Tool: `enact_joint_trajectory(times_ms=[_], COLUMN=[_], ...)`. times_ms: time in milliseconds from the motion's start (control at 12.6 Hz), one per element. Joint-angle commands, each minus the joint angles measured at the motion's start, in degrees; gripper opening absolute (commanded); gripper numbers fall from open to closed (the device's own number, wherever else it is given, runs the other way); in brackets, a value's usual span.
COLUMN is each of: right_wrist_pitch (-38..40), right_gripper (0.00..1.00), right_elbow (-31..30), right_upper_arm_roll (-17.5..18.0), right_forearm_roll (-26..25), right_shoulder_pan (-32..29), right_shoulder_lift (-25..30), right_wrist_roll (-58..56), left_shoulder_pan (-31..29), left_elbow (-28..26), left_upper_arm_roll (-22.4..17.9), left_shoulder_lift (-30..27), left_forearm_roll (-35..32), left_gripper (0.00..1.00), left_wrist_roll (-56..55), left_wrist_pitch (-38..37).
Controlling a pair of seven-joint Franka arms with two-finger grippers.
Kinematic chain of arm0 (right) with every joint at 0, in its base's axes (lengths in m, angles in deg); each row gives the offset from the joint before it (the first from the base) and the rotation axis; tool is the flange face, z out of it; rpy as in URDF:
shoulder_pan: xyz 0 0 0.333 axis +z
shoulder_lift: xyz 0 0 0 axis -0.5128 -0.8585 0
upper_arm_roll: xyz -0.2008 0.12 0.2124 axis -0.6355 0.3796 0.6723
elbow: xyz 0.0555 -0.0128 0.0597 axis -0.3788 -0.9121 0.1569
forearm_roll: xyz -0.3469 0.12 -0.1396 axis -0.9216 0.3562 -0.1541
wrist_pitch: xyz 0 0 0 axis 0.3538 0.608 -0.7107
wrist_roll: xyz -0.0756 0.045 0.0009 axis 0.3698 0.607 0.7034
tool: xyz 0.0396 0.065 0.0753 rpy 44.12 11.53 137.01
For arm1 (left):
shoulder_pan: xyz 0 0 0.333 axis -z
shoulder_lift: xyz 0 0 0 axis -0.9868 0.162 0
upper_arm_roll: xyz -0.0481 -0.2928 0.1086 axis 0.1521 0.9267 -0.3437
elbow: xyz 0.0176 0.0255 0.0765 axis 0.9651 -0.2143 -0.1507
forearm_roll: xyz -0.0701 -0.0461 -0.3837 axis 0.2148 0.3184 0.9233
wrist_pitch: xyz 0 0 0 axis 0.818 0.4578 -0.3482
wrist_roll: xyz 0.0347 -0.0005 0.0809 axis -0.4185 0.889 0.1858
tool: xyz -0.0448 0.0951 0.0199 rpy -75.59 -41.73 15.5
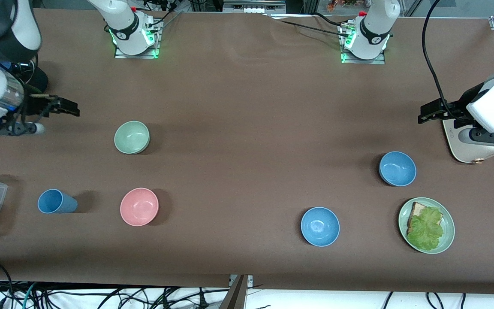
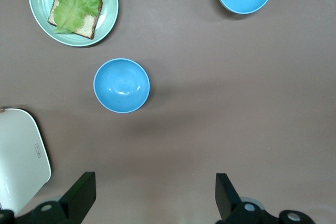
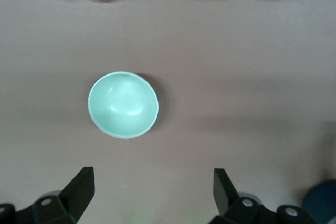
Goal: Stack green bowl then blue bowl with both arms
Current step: 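Reach the right gripper down to the pale green bowl and grasp its rim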
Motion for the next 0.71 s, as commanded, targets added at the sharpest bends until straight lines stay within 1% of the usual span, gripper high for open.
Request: enact_joint_trajectory(times_ms=[0, 79, 396, 476, 555, 634], right_wrist_pitch=[-9.0, -11.7, -17.5, -20.2, -24.0, -27.3], right_gripper=[0.99, 0.99, 0.99, 0.97, 0.94, 0.93], right_elbow=[-6.9, -7.9, -8.7, -10.1, -12.9, -15.1], right_upper_arm_roll=[0.4, 0.4, 0.7, 1.1, 1.3, 1.4], right_forearm_roll=[-0.4, -0.4, -0.2, 0.1, 0.1, 0.1], right_shoulder_pan=[-0.1, 0.0, 0.2, 0.2, 0.2, 0.2], right_shoulder_lift=[-2.5, -4.9, -14.1, -15.3, -15.4, -15.5], right_wrist_roll=[0.0, -0.1, -0.8, -1.0, -1.0, -1.1], left_shoulder_pan=[0.2, 0.2, 0.2, 0.2, 0.2, 0.1], left_elbow=[0.9, 0.9, 0.9, 0.9, 0.9, 0.9], left_upper_arm_roll=[-0.1, -0.1, -0.1, -0.1, -0.2, -0.1], left_shoulder_lift=[0.3, 0.3, 0.3, 0.3, 0.3, 0.3], left_forearm_roll=[-0.8, -0.8, -0.7, -0.7, -0.7, -0.7], left_gripper=[1.00, 1.00, 1.00, 1.00, 1.00, 1.00], left_wrist_roll=[0.6, 0.6, 0.6, 0.6, 0.6, 0.6], left_wrist_pitch=[-0.8, -0.8, -0.8, -0.8, -0.8, -0.8])
